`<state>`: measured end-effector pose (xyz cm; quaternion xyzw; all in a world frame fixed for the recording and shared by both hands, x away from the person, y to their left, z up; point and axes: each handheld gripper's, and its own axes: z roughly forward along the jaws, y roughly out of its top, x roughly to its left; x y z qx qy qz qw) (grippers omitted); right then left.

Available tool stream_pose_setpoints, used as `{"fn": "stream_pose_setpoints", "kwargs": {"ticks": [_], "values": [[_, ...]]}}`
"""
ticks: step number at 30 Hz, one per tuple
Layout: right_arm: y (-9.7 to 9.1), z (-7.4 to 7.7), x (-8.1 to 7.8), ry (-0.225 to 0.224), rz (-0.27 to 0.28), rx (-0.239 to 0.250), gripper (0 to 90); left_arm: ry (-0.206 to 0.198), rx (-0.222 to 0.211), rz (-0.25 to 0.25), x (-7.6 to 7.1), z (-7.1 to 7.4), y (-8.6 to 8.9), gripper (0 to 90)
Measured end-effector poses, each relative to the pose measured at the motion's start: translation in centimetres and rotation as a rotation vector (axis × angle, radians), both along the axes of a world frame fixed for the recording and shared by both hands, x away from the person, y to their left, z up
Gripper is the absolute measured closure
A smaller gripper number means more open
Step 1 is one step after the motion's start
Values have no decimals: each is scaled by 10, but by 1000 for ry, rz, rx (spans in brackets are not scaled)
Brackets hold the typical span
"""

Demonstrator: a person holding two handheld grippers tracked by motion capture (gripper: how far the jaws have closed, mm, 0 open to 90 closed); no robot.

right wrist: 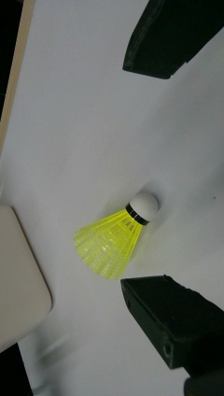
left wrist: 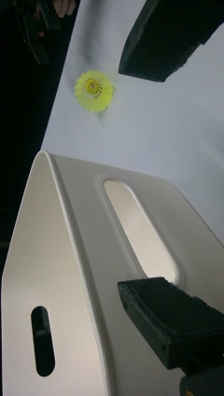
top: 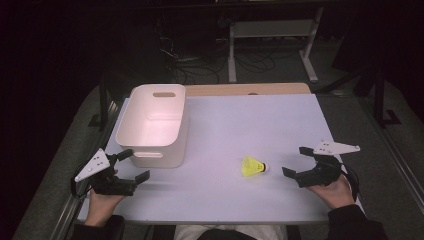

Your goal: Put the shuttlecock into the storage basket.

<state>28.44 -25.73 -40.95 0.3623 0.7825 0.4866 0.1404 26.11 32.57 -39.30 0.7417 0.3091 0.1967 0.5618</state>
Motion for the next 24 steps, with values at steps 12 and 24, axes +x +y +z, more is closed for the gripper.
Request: {"fn": "stream_pose_setpoints", "kwargs": {"ticks": [12, 24], "values": [[3, -1, 0, 7, 5, -21, 0, -4, -2, -3, 0, 0, 0, 0], [5, 1, 0, 8, 8, -28, 0, -4, -3, -5, -1, 0, 0, 0]]}}
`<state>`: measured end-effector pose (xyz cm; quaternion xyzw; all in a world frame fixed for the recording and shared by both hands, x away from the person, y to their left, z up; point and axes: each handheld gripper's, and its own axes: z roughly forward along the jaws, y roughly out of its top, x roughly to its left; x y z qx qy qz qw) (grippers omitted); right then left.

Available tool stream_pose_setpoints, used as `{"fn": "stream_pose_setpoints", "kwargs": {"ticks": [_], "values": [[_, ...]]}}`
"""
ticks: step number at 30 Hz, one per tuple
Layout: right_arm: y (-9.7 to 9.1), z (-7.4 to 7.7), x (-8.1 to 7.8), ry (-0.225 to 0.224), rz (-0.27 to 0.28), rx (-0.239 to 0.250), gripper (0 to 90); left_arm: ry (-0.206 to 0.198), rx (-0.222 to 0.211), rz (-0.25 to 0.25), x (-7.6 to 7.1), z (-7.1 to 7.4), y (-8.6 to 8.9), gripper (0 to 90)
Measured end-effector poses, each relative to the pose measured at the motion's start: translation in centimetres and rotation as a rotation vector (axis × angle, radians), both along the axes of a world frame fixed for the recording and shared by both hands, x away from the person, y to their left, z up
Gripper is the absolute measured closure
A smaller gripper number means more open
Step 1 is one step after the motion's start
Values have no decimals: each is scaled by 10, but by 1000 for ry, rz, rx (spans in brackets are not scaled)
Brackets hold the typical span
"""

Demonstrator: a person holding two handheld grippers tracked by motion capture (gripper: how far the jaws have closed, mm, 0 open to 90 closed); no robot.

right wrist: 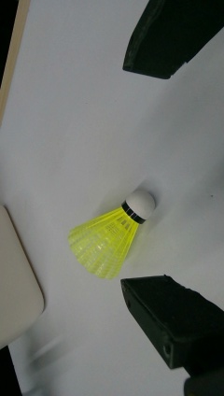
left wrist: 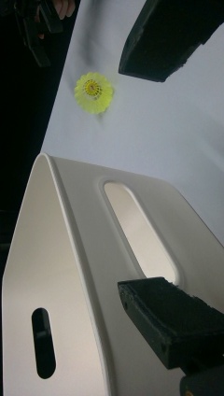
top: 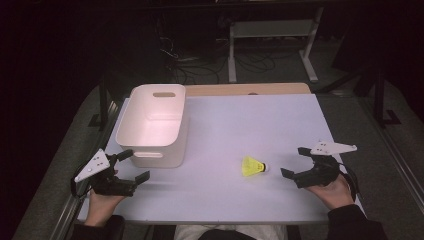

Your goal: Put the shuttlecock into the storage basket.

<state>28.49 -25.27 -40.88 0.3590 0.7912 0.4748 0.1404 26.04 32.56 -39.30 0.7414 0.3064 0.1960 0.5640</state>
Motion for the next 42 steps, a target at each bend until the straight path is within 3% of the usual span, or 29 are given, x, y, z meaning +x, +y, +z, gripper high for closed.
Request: {"fn": "stream_pose_setpoints", "kwargs": {"ticks": [21, 42], "values": [[-5, 10, 5, 10, 3, -9, 0, 1, 6, 5, -1, 0, 0, 0], [-3, 23, 15, 29, 47, -45, 0, 4, 10, 4, -1, 0, 0, 0]]}}
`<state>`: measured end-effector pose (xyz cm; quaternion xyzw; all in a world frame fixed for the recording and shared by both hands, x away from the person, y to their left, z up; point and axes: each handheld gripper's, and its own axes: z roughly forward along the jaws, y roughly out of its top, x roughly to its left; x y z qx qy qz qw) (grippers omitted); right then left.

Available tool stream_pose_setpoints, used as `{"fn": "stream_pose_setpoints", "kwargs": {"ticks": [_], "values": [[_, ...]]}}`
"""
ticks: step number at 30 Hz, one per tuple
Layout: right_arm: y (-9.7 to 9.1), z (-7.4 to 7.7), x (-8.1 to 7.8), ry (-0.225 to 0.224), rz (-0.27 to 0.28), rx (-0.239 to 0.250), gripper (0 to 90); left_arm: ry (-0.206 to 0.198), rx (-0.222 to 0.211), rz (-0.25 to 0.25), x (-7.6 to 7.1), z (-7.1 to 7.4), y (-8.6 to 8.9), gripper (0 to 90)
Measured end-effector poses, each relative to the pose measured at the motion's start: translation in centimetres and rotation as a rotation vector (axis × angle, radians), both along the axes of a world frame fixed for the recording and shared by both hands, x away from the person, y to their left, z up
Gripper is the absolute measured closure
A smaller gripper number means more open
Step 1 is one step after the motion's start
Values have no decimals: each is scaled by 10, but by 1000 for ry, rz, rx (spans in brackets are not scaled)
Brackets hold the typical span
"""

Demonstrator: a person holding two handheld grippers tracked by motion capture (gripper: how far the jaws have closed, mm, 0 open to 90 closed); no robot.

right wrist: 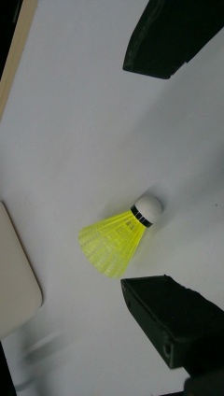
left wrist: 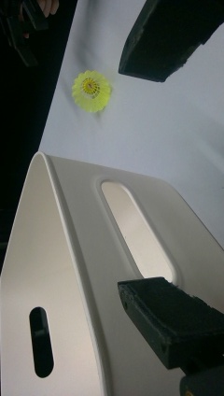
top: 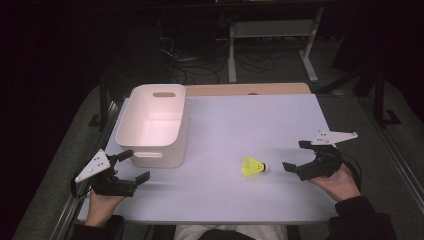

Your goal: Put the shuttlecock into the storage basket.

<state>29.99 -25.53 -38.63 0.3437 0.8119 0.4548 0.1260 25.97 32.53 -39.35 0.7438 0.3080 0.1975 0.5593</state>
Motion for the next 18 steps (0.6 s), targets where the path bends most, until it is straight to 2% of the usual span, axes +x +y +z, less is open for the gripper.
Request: {"fn": "stream_pose_setpoints", "kwargs": {"ticks": [18], "values": [[3, 10, 9, 14, 25, -26, 0, -2, 0, 3, 0, 0, 0, 0]]}}
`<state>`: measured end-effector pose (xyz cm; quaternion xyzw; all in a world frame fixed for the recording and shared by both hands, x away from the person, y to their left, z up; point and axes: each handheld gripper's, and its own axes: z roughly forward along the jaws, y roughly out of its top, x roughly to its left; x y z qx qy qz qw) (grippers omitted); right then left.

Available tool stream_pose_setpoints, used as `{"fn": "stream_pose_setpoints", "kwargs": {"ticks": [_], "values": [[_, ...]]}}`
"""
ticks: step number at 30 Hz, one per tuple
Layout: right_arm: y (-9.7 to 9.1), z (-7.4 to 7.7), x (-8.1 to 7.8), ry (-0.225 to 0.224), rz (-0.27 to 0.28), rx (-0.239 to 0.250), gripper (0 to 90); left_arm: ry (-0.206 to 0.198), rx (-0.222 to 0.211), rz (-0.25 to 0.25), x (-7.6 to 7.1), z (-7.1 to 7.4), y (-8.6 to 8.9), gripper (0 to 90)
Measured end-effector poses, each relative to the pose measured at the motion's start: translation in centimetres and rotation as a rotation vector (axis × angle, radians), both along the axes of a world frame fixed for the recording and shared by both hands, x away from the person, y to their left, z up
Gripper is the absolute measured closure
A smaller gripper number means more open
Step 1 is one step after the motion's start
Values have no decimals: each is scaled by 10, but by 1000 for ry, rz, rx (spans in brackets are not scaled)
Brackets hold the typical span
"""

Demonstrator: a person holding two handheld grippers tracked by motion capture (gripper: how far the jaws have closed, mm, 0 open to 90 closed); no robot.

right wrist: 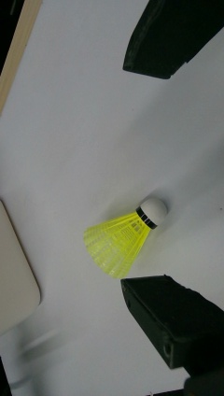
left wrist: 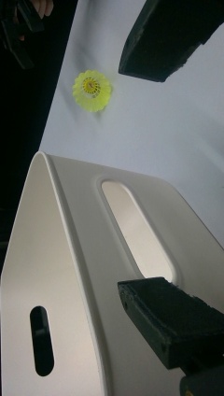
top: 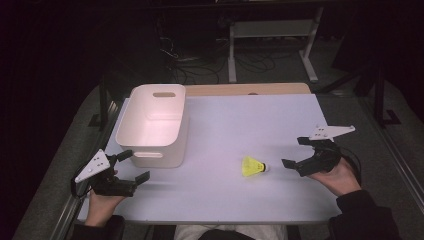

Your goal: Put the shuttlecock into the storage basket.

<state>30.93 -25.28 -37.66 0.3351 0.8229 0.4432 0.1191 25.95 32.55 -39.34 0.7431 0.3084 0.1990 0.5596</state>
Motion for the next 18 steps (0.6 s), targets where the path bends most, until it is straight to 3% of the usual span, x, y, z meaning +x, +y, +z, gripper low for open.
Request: {"fn": "stream_pose_setpoints", "kwargs": {"ticks": [18], "values": [[7, 10, 15, 32, 44, -59, 0, 2, -1, -1, 0, 0, 0, 0]]}}
